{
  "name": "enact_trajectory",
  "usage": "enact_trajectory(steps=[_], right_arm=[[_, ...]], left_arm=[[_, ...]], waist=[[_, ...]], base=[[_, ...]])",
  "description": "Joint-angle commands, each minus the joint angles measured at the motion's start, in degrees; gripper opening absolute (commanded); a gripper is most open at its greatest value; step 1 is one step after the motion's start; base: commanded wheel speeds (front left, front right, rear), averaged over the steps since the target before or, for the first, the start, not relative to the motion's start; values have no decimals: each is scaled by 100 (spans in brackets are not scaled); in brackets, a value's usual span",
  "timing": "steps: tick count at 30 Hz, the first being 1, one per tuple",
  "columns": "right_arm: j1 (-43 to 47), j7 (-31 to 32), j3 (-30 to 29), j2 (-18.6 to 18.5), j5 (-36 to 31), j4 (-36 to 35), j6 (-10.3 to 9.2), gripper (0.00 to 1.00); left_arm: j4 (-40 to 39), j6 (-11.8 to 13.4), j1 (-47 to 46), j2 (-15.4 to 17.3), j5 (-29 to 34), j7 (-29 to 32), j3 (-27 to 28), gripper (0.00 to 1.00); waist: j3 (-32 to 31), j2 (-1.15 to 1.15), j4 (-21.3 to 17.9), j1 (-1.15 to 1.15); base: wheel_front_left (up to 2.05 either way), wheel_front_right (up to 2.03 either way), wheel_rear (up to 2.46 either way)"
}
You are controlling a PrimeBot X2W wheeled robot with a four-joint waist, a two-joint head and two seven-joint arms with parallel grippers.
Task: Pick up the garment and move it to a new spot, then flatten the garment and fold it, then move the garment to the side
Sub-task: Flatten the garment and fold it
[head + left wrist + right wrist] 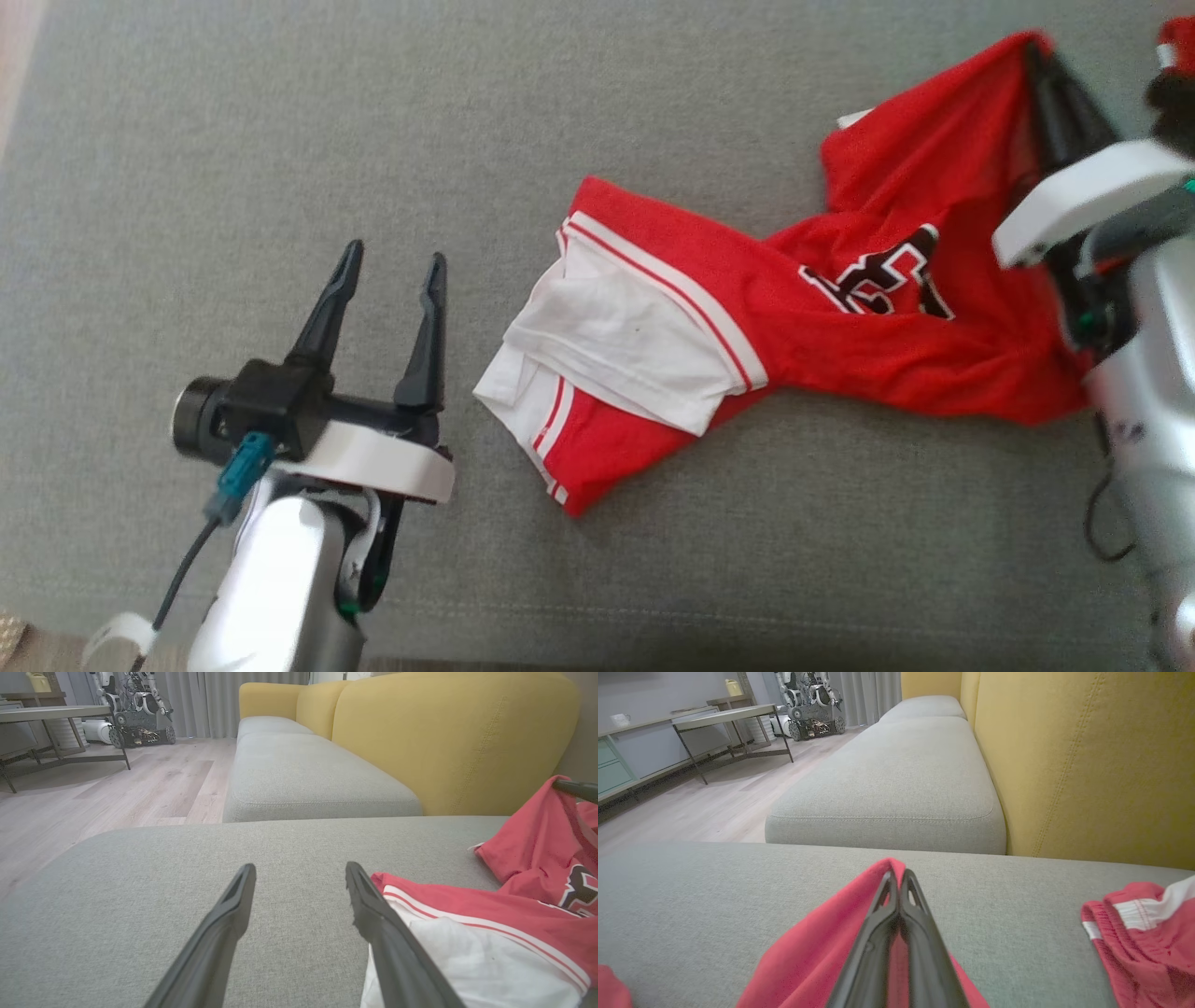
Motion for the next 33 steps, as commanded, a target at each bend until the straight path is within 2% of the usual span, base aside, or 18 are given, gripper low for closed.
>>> enact_trajectory(steps=[1, 3, 5, 6, 7, 8, 13, 18, 23, 33], right_arm=[[-318, -149, 74, -120, 86, 92, -4, 0], [-439, -242, 82, -179, 103, 266, -4, 0], [-720, -452, 63, -277, 183, 838, -4, 0], [-803, -537, 73, -290, 196, 999, -4, 13], [-875, -598, 42, -293, 236, 1179, -4, 42], [-941, -647, 12, -307, 230, 1367, -4, 100], [-1118, -1036, 84, -197, 259, 1847, -4, 100], [-913, -1326, 216, -103, 201, 1749, -4, 100], [-427, -1409, 288, 9, 102, 1212, -4, 100], [1513, -1230, -68, 462, -250, -831, -4, 100]], left_arm=[[-207, -6, -218, 32, 91, -52, 166, 100], [-206, -13, -247, 18, 98, -52, 156, 100], [-198, -23, -312, -13, 120, -52, 142, 100], [-194, -26, -325, -20, 126, -52, 143, 100], [-188, -27, -337, -25, 132, -52, 148, 100], [-179, -31, -346, -28, 139, -52, 154, 100], [-123, -46, -347, -12, 174, -52, 209, 100], [-49, -46, -213, 28, 184, -52, 284, 100], [-48, -11, -18, 75, 170, -52, 374, 100], [-63, 37, 440, 192, 136, -52, 488, 100]], waist=[[127, 0, 85, -1], [164, 0, 102, -1], [232, 0, 106, -1], [249, 0, 98, -1], [262, 0, 81, -1], [268, 0, 59, -1], [190, 0, -98, -1], [-93, 0, -265, -1], [-323, 0, -404, -1], [-766, 0, -664, -1]], base=[[0, 0, 0], [0, 0, 0], [0, 0, 0], [0, 0, 0], [0, 0, 0], [0, 0, 0], [0, 0, 0], [0, 0, 0], [0, 0, 0], [0, 0, 0]])
